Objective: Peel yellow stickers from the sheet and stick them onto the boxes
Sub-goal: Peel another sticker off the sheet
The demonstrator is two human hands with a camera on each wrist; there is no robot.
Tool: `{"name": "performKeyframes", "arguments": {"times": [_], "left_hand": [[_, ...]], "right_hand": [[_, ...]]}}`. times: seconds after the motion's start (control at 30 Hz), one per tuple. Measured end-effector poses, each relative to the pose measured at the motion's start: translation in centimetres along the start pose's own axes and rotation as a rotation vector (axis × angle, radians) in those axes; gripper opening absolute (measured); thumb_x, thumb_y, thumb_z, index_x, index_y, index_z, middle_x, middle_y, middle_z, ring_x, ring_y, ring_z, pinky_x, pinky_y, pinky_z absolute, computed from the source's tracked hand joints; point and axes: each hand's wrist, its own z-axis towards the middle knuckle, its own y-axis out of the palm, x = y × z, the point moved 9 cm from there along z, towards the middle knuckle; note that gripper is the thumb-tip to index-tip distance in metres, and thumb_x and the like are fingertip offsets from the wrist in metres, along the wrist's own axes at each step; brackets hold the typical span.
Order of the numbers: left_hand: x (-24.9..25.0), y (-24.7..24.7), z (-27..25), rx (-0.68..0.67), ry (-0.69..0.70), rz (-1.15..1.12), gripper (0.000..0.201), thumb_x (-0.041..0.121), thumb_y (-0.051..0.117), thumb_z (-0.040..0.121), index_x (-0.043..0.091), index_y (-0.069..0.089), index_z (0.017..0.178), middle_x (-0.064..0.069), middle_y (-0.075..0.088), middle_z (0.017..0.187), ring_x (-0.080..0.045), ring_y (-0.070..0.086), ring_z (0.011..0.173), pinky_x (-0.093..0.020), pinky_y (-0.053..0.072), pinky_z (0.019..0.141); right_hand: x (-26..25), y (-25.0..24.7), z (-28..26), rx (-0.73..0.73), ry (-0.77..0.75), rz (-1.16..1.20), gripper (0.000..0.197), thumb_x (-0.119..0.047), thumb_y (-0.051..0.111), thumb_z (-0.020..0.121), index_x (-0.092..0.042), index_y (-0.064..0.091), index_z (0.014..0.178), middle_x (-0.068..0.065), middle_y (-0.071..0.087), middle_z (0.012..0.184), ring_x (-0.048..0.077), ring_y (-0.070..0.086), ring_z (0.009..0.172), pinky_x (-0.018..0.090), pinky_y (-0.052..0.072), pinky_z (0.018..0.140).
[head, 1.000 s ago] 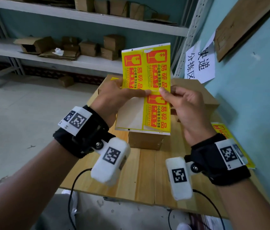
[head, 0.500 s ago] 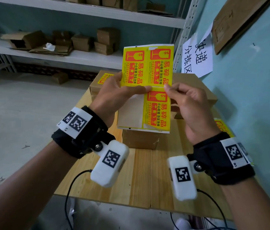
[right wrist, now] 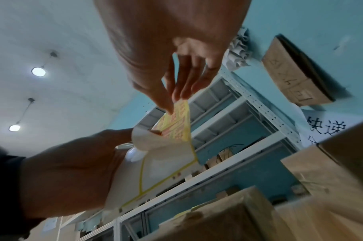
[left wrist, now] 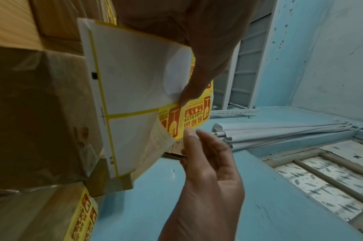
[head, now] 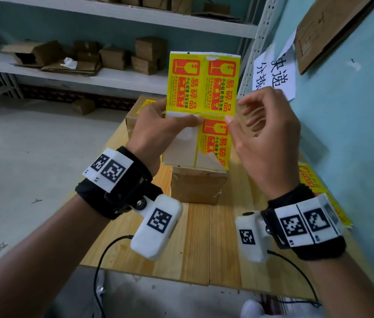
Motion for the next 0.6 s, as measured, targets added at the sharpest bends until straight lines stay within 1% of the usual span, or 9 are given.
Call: {"name": "performKeyframes", "arguments": {"times": [0.07,0.13,0.23,0.33,0.4,0.53,0.6], "left_hand": [[0.0,0.2,-0.2,-0.009,-0.005,0.000,0.031,0.008,0.076,0.078,0.008,0.070,0.108,-0.004,0.076,0.101,-0.019,0.074,0.089,-0.035,0.060,0.079],[-0.1,0.5,-0.3,-0.024,-0.022,-0.022,0.030,0.007,0.077,0.078,0.004,0.071,0.107,-0.008,0.076,0.100,-0.023,0.074,0.089,-0.036,0.060,0.078],[-0.3,0.8,-0.5,-0.040,-0.041,-0.050,0.027,0.007,0.076,0.078,0.002,0.073,0.105,-0.011,0.076,0.100,-0.027,0.073,0.092,-0.041,0.059,0.083],[-0.3,0.9,-0.5,-0.042,-0.032,-0.053,0.026,0.008,0.074,0.080,0.003,0.073,0.105,-0.012,0.075,0.102,-0.029,0.071,0.095,-0.045,0.057,0.088],[-0.3,1.0,-0.5,-0.047,-0.021,-0.046,0.025,0.009,0.073,0.082,0.004,0.073,0.107,-0.011,0.075,0.103,-0.029,0.071,0.096,-0.043,0.058,0.087],[-0.4,1.3,-0.5,-0.053,-0.018,-0.022,0.024,0.011,0.071,0.084,0.006,0.073,0.108,-0.007,0.076,0.101,-0.018,0.072,0.089,-0.031,0.057,0.081],[-0.4,1.2,-0.5,-0.047,-0.021,-0.021,0.023,0.010,0.071,0.084,0.006,0.073,0.107,-0.007,0.076,0.101,-0.016,0.072,0.088,-0.030,0.058,0.081]], "right_hand": [[-1.1,1.2,-0.2,-0.093,-0.062,0.014,0.011,-0.017,0.071,0.089,-0.010,0.064,0.094,-0.001,0.063,0.086,0.007,0.056,0.070,0.014,0.048,0.065],[-1.3,2.0,-0.5,-0.149,-0.043,0.077,0.006,-0.015,0.070,0.089,-0.011,0.066,0.090,-0.003,0.065,0.082,0.007,0.060,0.069,0.019,0.052,0.065],[-1.0,2.6,-0.8,-0.165,0.001,0.126,0.006,-0.014,0.069,0.089,-0.009,0.066,0.087,-0.001,0.067,0.080,0.010,0.064,0.071,0.028,0.055,0.065],[-0.7,2.5,-0.8,-0.145,0.018,0.146,0.008,-0.014,0.067,0.091,-0.008,0.067,0.086,0.000,0.068,0.080,0.008,0.065,0.071,0.028,0.055,0.066],[-0.6,2.5,-0.9,-0.140,0.027,0.141,0.009,-0.015,0.066,0.092,-0.008,0.067,0.086,0.000,0.069,0.080,0.008,0.065,0.071,0.028,0.055,0.067],[-0.5,2.5,-0.8,-0.125,0.034,0.140,0.008,-0.016,0.066,0.092,-0.010,0.066,0.087,-0.001,0.068,0.080,0.010,0.066,0.071,0.030,0.055,0.068],[-0.4,2.6,-0.9,-0.127,0.039,0.136,0.007,-0.016,0.066,0.091,-0.009,0.065,0.088,-0.001,0.068,0.081,0.010,0.065,0.071,0.032,0.055,0.068]]}}
